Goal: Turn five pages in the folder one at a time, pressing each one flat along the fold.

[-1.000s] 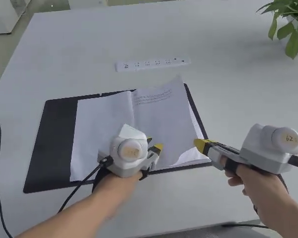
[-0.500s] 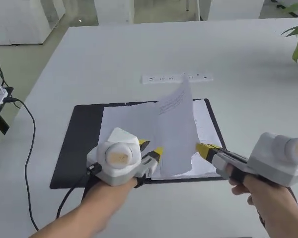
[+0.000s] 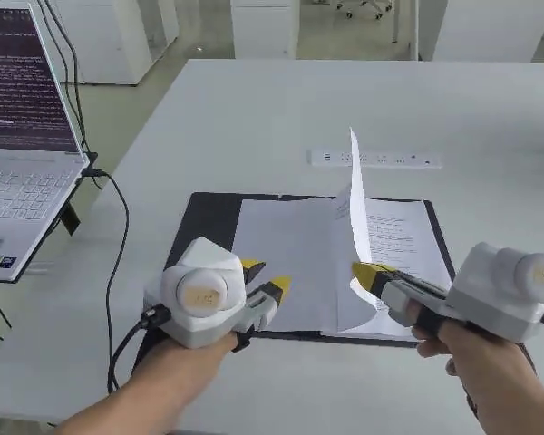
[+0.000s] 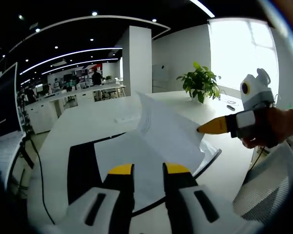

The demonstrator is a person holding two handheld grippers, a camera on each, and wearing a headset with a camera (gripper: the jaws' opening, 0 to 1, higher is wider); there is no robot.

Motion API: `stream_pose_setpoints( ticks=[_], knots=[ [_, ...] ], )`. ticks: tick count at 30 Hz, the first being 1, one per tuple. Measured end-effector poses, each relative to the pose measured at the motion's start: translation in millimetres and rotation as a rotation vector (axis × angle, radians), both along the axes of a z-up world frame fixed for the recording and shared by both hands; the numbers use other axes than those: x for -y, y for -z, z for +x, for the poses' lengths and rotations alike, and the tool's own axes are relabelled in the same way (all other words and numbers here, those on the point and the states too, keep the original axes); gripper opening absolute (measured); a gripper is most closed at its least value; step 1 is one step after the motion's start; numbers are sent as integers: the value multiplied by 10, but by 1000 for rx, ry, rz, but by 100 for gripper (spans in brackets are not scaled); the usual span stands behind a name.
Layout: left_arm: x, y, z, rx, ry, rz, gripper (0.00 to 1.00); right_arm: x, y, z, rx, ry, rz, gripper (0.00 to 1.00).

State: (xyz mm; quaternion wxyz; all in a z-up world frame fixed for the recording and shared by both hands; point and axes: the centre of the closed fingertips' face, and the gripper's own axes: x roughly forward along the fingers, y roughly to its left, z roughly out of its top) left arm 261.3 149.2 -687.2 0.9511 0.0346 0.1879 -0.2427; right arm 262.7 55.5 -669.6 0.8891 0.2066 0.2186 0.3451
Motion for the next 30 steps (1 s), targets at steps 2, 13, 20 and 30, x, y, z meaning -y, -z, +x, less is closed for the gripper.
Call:
stream_pose_setpoints(
  ticks=[2, 13, 20, 30],
  knots=[
    [-78, -15, -16, 4, -11, 5, 22, -94, 7, 6, -1, -14, -2, 0],
    [-465, -3, -85, 4, -62, 16, 23, -573, 146, 16, -26, -91, -33, 0],
    [-672, 45, -94, -6, -94, 19, 22, -820, 276, 18, -51, -130, -48, 0],
    [-900, 210, -112, -41, -127, 22, 22, -1097, 513, 29, -88, -179, -91, 0]
  ],
)
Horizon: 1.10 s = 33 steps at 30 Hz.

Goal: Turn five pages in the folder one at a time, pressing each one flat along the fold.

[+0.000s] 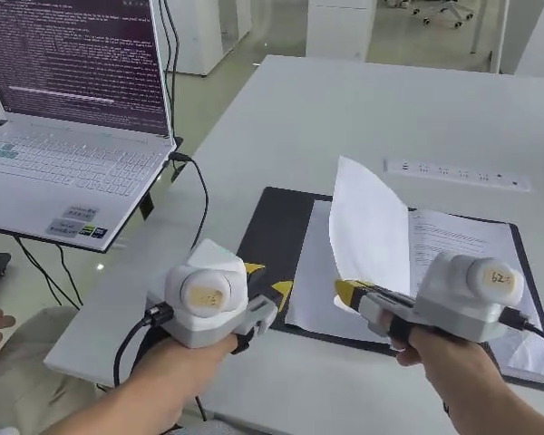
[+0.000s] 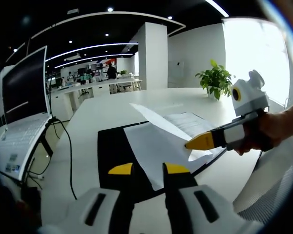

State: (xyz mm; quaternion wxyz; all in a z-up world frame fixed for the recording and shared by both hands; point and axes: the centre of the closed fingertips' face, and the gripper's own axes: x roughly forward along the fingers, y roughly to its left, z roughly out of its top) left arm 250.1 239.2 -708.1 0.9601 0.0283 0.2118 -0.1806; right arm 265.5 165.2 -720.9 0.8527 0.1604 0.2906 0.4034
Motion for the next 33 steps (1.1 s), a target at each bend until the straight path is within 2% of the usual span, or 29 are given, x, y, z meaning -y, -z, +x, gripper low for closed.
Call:
stream_pose_setpoints(
  ticks=[11, 16, 22, 29, 33],
  knots=[
    [-111, 266, -70, -57, 0, -4, 21, -226, 312, 6, -55, -40, -58, 0],
    [-142, 329, -95, -71, 1, -4, 20, -312, 497, 7, -77, -58, -94, 0],
    [-158, 423, -108, -91, 1, -4, 21, -365, 712, -39, -124, -83, -132, 0],
    [-125, 497, -113, -110, 9, 6, 20, -407, 787, -45, -145, -92, -131, 0],
    [-102, 522, -98, -115, 18, 15, 20, -440, 770, -53, -152, -97, -103, 4]
  ],
)
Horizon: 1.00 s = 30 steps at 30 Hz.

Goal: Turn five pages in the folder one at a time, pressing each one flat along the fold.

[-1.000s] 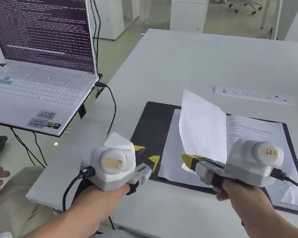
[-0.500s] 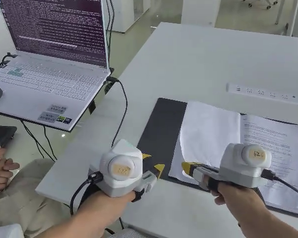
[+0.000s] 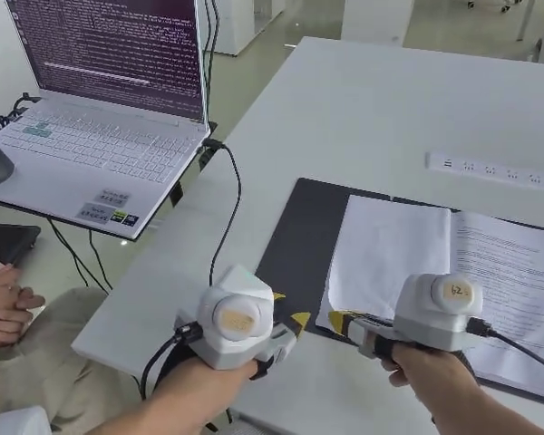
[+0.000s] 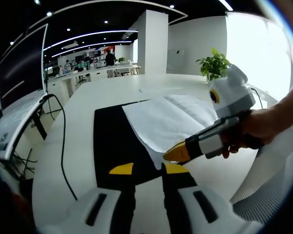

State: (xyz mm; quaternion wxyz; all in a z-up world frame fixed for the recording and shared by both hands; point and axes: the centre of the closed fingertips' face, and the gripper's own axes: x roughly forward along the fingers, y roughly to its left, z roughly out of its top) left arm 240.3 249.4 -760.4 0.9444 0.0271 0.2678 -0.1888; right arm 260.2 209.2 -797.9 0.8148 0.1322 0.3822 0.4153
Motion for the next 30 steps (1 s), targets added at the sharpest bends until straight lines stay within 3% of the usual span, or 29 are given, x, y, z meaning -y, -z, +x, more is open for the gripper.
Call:
stream_pose_setpoints(
  ticks=[5, 9, 15, 22, 30],
  knots=[
    [40, 37, 30, -8, 14, 10, 20, 40, -17, -27, 5, -6, 17, 5],
    [135, 96, 88, -10, 37, 13, 20, 169, -116, 31, 15, 24, 49, 5],
    [406, 173, 214, 3, 111, 16, 19, 496, -268, 262, 40, 105, 103, 4],
    [711, 253, 412, 23, 169, -5, 18, 877, -320, 479, 23, 176, 155, 2],
    [799, 440, 508, 13, 160, -2, 16, 1186, -285, 634, -5, 206, 158, 1]
  ],
)
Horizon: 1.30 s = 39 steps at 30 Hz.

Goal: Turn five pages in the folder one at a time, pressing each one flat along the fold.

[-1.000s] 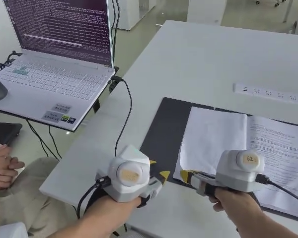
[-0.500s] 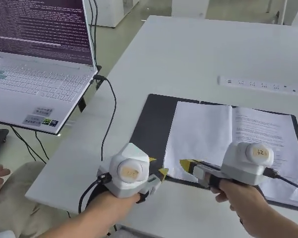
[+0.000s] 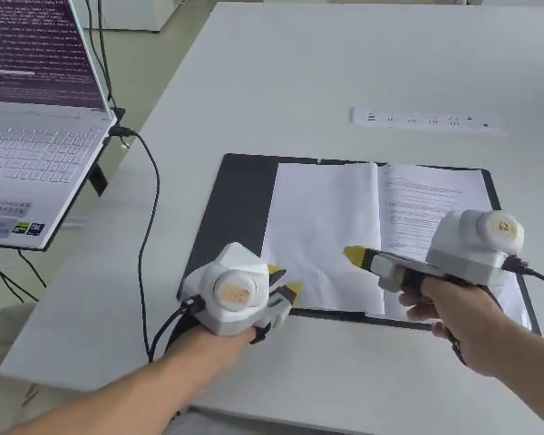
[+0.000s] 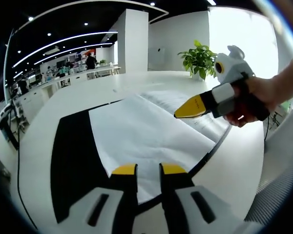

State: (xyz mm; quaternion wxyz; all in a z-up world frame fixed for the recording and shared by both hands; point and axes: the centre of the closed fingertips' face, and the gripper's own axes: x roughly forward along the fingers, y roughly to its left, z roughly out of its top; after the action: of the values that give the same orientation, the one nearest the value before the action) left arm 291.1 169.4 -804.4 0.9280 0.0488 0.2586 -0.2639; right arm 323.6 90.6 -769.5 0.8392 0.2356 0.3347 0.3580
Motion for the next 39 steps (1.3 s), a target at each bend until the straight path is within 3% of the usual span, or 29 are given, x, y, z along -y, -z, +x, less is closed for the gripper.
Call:
stream_pose_setpoints(
  ticks=[2, 9, 10, 14, 17, 24, 26, 34, 35, 39],
  knots=[
    [-10, -13, 8, 11, -17, -22, 16, 61, 4, 50, 0, 0, -7, 0],
    [-75, 117, -35, -9, -41, 8, 13, 144, 6, 177, -19, -5, 9, 0],
    [-85, 109, -34, 3, -48, 4, 12, 144, 0, 188, -25, -4, 12, 0],
    [-92, 117, -28, 29, -28, 43, 11, 128, -5, 274, -106, 34, 76, 0],
    [-99, 125, -20, 25, -33, 37, 11, 142, 30, 349, -139, 47, 79, 0],
    [-109, 140, -11, 39, -48, 44, 11, 210, 140, 708, -218, 90, 113, 0],
    [-110, 138, -11, 39, -46, 48, 11, 260, 215, 811, -282, 135, 138, 0],
    [-113, 139, -10, 40, -43, 54, 11, 251, 307, 942, -324, 149, 189, 0],
    [-113, 140, -9, 40, -42, 55, 11, 245, 305, 980, -331, 154, 214, 0],
    [-112, 129, -12, 41, -37, 59, 11, 270, 333, 1118, -337, 185, 232, 0]
  ],
)
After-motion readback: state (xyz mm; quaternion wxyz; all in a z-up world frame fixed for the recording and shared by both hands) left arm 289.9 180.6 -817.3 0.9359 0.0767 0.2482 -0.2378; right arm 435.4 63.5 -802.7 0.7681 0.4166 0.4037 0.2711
